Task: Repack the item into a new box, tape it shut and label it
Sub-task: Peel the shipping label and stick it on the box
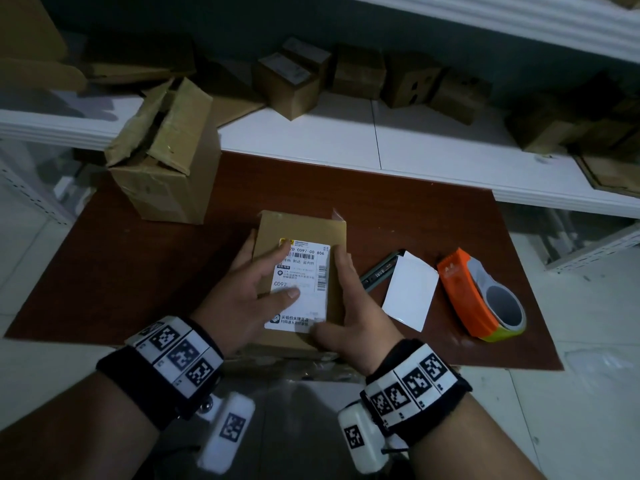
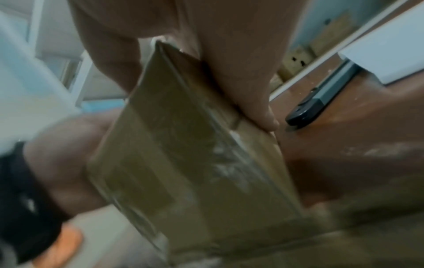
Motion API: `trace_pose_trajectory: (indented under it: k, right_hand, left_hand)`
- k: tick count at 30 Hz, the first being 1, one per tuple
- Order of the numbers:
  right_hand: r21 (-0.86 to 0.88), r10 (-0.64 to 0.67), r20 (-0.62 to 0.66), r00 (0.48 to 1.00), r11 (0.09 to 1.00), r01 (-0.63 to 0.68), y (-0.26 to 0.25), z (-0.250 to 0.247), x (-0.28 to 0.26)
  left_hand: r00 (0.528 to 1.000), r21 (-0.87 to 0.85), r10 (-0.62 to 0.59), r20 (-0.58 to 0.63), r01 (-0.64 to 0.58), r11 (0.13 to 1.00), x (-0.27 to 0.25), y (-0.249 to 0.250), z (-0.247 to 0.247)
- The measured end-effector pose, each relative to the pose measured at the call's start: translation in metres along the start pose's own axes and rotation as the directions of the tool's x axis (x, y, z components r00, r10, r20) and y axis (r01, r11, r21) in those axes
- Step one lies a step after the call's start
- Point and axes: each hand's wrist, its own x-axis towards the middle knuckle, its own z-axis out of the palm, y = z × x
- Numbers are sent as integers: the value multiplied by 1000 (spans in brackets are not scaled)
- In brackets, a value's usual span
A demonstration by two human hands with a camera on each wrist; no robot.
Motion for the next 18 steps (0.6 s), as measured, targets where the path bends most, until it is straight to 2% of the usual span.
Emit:
trace_pose_trajectory:
  k: [4, 9, 12, 14, 18]
  right_hand:
    - [106, -13, 11, 1000, 994, 12, 0, -2, 0]
    - [211, -12, -21, 1000, 977, 16, -2, 3, -3]
    - [130, -27, -140, 990, 991, 46, -7, 12, -2]
    - [12, -53, -158, 986, 998, 56, -8, 18, 0]
    - [-195, -17, -175, 984, 981, -18, -10, 21, 4]
  left_hand:
    - [995, 2, -29, 92, 29, 1000, 0, 4, -8]
    - [992, 45, -30, 119, 25, 999, -1, 7, -13]
    - [997, 76, -27, 69, 22, 997, -3, 6, -10]
    - [999, 117, 11, 44, -16, 993, -3, 3, -6]
    - [999, 153, 48, 21, -51, 987, -2, -6, -3]
